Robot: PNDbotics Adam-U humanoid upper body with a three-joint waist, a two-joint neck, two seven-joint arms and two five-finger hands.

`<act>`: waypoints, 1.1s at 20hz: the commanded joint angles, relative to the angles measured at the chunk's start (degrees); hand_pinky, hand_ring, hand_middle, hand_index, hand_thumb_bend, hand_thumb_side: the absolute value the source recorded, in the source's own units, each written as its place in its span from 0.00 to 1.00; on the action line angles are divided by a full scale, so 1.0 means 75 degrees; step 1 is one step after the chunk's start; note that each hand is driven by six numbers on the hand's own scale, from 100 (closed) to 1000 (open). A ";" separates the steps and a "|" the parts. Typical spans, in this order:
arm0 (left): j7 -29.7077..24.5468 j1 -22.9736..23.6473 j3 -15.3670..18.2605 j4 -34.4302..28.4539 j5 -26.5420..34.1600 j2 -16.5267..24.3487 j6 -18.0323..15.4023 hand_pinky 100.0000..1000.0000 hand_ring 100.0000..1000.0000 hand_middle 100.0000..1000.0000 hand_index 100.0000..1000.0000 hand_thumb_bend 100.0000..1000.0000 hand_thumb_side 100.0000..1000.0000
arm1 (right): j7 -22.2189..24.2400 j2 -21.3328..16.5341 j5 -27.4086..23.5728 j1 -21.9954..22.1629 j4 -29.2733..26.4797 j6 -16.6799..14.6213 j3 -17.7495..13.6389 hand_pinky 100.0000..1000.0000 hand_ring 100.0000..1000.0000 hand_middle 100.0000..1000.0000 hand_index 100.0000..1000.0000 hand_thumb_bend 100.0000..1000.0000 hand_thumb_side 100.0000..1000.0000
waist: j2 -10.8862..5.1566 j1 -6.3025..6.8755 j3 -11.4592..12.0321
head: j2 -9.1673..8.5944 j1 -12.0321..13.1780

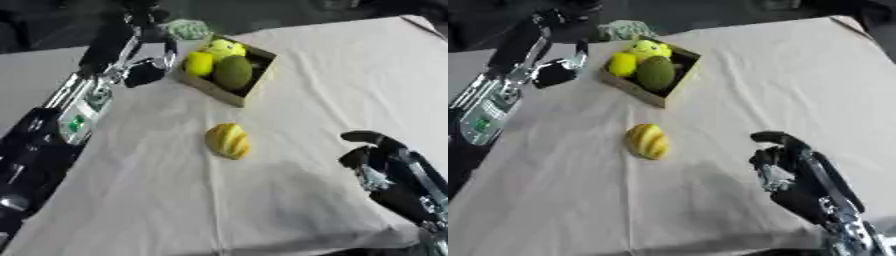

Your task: Pick up objects on the table and place them in the box.

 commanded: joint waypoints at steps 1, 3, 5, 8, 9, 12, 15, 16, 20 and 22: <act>-0.0137 0.1004 0.0344 -0.2300 0.2055 0.0309 0.0760 0.73 0.63 0.64 0.84 0.00 0.67 | 0.0248 -0.0627 0.0316 -0.0589 -0.0141 -0.0165 0.0109 0.61 0.59 0.75 0.75 0.00 0.29 | -0.0173 -0.0014 0.0133 | 0.0035 -0.0147; -0.0267 0.1693 0.0626 -0.3509 0.3450 0.0327 0.1421 0.73 0.62 0.63 0.84 0.00 0.66 | 0.0417 -0.0933 0.0504 -0.1073 0.0000 -0.0281 0.0231 0.61 0.59 0.75 0.76 0.00 0.29 | -0.0216 0.0000 0.0312 | 0.0035 -0.0262; -0.0275 0.2184 0.0863 -0.3989 0.4110 0.0134 0.1685 0.73 0.61 0.62 0.83 0.00 0.67 | 0.0625 -0.1171 0.0673 -0.1578 0.0216 -0.0428 0.0405 0.62 0.60 0.76 0.77 0.00 0.26 | -0.0257 0.0005 0.0510 | 0.0035 -0.0369; -0.0146 0.2735 0.1083 -0.4122 0.4443 -0.0330 0.1695 0.72 0.60 0.59 0.82 0.00 0.69 | 0.1105 -0.1362 0.0934 -0.2233 0.0717 -0.0708 0.0734 0.64 0.66 0.80 0.82 0.00 0.19 | -0.0328 0.0027 0.0789 | 0.0035 -0.0542; -0.0115 0.2893 0.1114 -0.4132 0.4487 -0.0480 0.1678 0.72 0.59 0.59 0.82 0.00 0.70 | 0.1333 -0.1373 0.1076 -0.2413 0.0935 -0.0833 0.0848 0.65 0.67 0.81 0.83 0.00 0.18 | -0.0354 0.0031 0.0874 | 0.0035 -0.0604; -0.0054 0.3288 0.1212 -0.4139 0.4495 -0.0848 0.1618 0.72 0.59 0.58 0.82 0.00 0.70 | 0.2189 -0.1287 0.1689 -0.2908 0.1635 -0.1311 0.1175 0.70 0.76 0.88 0.92 0.00 0.12 | -0.0400 0.0049 0.1089 | 0.0035 -0.0728; -0.0027 0.3573 0.1286 -0.4140 0.4453 -0.1131 0.1635 0.71 0.58 0.57 0.81 0.00 0.72 | 0.2956 -0.1038 0.2509 -0.3262 0.2387 -0.1796 0.1408 0.74 0.82 0.93 0.96 0.00 0.11 | -0.0440 0.0070 0.1250 | 0.0035 -0.0827; -0.0026 0.3645 0.1302 -0.4140 0.4435 -0.1211 0.1658 0.71 0.57 0.57 0.81 0.00 0.72 | 0.3153 -0.0921 0.2788 -0.3361 0.2665 -0.1939 0.1465 0.75 0.84 0.94 0.97 0.00 0.11 | -0.0455 0.0078 0.1306 | 0.0035 -0.0853; -0.0066 0.3822 0.1303 -0.4140 0.4387 -0.1506 0.1756 0.71 0.57 0.56 0.81 0.00 0.74 | 0.3392 -0.0393 0.3817 -0.3653 0.3745 -0.2425 0.1474 0.77 0.88 0.97 0.98 0.00 0.11 | -0.0502 0.0114 0.1508 | 0.0035 -0.0938; -0.0114 0.3883 0.1285 -0.4140 0.4361 -0.1613 0.1787 0.71 0.56 0.56 0.81 0.00 0.74 | 0.3245 -0.0152 0.4229 -0.3748 0.4184 -0.2564 0.1381 0.78 0.88 0.98 0.98 0.00 0.12 | -0.0514 0.0125 0.1607 | 0.0035 -0.0957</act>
